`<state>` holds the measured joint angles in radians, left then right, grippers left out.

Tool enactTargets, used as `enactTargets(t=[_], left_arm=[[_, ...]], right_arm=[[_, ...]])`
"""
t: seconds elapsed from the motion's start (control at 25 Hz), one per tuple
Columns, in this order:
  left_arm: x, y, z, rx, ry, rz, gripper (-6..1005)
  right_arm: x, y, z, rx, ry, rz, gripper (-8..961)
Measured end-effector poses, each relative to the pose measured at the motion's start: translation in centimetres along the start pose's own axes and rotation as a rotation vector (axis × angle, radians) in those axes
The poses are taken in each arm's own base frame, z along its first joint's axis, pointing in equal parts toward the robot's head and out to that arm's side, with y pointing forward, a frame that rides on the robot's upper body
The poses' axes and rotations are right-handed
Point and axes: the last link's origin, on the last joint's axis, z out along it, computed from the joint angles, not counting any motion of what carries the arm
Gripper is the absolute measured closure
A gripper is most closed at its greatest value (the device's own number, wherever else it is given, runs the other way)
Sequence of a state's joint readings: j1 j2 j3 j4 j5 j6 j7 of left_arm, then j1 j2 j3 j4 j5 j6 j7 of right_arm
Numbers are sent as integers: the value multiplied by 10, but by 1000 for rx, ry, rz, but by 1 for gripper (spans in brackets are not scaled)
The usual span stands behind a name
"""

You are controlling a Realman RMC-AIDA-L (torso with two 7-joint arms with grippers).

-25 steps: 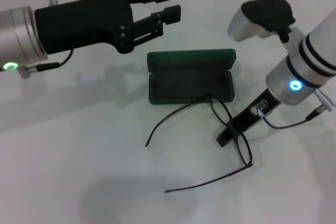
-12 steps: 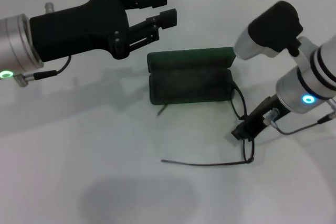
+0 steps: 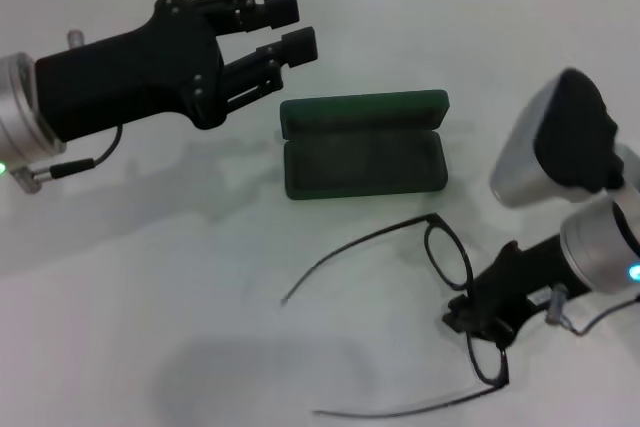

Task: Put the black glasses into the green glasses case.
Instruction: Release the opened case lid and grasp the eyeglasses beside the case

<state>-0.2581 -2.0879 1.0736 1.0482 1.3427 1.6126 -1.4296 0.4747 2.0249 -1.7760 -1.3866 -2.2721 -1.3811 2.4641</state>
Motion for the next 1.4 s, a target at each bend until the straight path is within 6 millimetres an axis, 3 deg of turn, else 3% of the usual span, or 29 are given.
enactTargets(t=[0.16,0.32,0.56,0.68,1.0,1.12,1.4], left_arm=[[-3,7,-14,14,36,-30,603],[-5,11,-27,12,86,-65,603],[-8,10,-20,-36,121,-113,603],[-5,8,-6,-86,123,-110,604],[5,22,3,-247,171,-112,604],[7,26,6,-293,196,-123,760],[4,30,27,-384,194,-180,880]], right_arm=[[6,3,0,6,-25,-82,854],[15,4,-3,5,-157,-278,854],[34,-4,-27,-53,-394,-350,854],[46,-7,-38,-76,-474,-355,854],[74,-13,-67,-108,-701,-339,854],[81,-15,-67,-107,-708,-312,854],[88,-15,-61,-115,-719,-305,855]])
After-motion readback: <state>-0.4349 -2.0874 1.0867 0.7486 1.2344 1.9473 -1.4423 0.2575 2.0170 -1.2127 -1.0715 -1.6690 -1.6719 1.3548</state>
